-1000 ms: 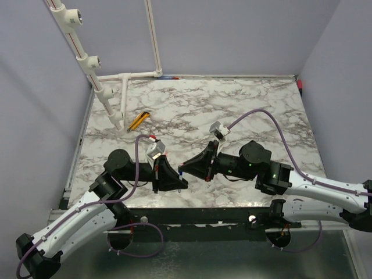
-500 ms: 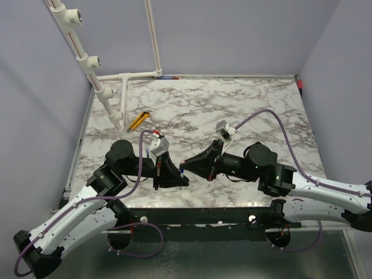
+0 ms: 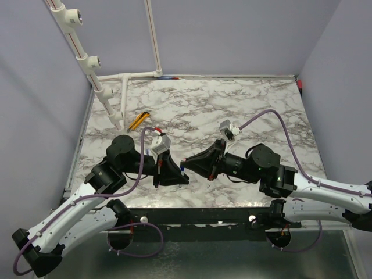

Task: Insert the pens into the pen caps

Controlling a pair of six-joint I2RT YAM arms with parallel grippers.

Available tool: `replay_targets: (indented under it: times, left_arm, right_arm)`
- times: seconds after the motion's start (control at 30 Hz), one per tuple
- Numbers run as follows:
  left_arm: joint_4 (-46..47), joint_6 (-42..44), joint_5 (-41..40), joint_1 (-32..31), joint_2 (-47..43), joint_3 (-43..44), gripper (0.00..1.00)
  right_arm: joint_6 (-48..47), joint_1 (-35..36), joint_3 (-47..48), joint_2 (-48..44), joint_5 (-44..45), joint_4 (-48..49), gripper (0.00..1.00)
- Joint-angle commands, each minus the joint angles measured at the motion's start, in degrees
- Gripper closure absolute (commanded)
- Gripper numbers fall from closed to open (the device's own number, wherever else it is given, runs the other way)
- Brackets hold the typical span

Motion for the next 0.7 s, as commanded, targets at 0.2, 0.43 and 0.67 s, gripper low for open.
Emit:
replay_targets:
  times: [0.2, 0.43, 0.67]
  left_arm:
    - [12.69, -3.02, -10.22, 1.28, -2.32, -0.40, 1.00]
    - [12.62, -6.50, -9.25, 1.30, -6.82, -5.85, 1.00]
    - [11.60, -7.90, -9.08, 1.29, -9.47, -9.14, 1.00]
  right_arm:
    - [-0.58, 4.77, 1.55, 4.70, -4.65, -18.68, 0.99]
    - [-1.30, 4.81, 4.72, 4.56, 1.13, -18.03, 0.84]
    - [-1.52, 4.75, 8.36, 4.07, 5.04, -16.97, 0.66]
